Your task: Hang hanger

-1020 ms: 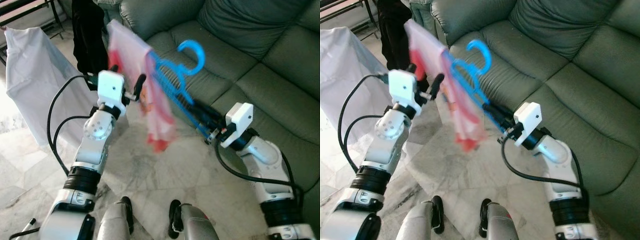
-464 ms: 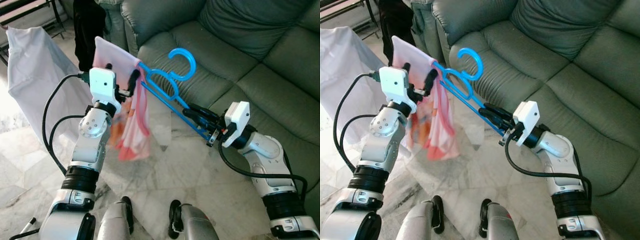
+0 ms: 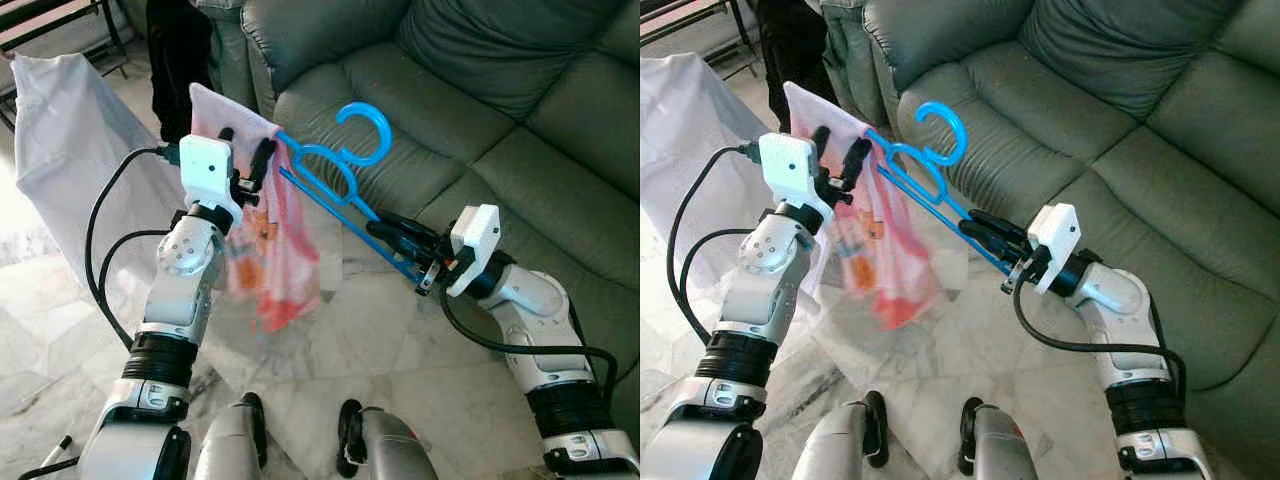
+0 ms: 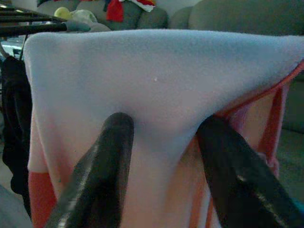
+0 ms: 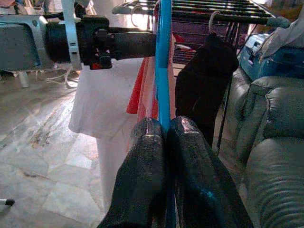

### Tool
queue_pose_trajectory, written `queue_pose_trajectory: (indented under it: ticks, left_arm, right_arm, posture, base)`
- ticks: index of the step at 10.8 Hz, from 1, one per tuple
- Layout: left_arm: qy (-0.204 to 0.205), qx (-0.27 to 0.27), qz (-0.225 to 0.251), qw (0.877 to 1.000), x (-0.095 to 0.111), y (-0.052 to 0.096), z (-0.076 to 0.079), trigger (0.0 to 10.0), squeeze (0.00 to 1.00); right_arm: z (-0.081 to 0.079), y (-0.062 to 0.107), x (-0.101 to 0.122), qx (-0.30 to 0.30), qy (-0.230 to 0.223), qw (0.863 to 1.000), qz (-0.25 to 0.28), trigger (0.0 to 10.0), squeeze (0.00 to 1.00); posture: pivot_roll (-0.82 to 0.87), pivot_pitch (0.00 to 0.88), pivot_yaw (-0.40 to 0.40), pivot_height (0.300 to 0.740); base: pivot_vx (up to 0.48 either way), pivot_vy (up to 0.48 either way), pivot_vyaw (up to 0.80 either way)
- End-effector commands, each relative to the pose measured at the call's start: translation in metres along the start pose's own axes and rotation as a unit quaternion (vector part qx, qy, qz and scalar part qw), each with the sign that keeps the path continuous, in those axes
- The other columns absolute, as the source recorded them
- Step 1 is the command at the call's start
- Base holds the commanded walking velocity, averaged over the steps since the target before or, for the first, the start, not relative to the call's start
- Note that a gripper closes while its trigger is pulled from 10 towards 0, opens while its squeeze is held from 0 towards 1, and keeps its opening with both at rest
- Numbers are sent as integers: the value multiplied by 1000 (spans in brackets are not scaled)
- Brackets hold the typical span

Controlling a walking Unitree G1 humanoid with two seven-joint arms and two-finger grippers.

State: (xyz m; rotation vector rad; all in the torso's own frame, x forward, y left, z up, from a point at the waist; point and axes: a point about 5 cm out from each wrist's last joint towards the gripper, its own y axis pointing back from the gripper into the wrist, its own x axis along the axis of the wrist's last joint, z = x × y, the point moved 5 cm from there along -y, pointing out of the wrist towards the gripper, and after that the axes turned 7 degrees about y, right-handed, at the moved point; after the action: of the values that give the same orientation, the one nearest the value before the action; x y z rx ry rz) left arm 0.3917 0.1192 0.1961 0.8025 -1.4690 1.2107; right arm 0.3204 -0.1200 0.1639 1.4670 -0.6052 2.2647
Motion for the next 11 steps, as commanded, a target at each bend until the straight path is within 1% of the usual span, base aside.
queue_pose_trajectory:
  ticks: [1, 8, 10, 11]
  left_arm:
    - [-4, 1, 5, 1000, 2, 3, -3, 0, 0]
    - [-6, 7, 9, 1000, 3, 2, -7, 0, 0]
    - [-3, 1, 16, 1000, 5, 1, -5, 0, 0]
    - [-5, -12, 25, 1000, 8, 3, -3, 0, 0]
  right_arm:
    - [5, 0, 7, 1, 5, 1000, 15, 10000, 0]
    - [4, 1, 7, 12, 3, 1000, 13, 10000, 0]
    - [3, 1, 6, 16, -1, 1000, 12, 10000, 0]
    - [2, 2, 5, 19, -5, 1000, 8, 10000, 0]
  posture:
    - [-38, 223, -35, 740]
    - [-44, 218, -38, 740]
    - [-44, 217, -37, 740]
    - [-44, 217, -38, 740]
  base:
    - [0, 0, 0]
    - [0, 0, 0]
    - [0, 0, 0]
    - [0, 0, 0]
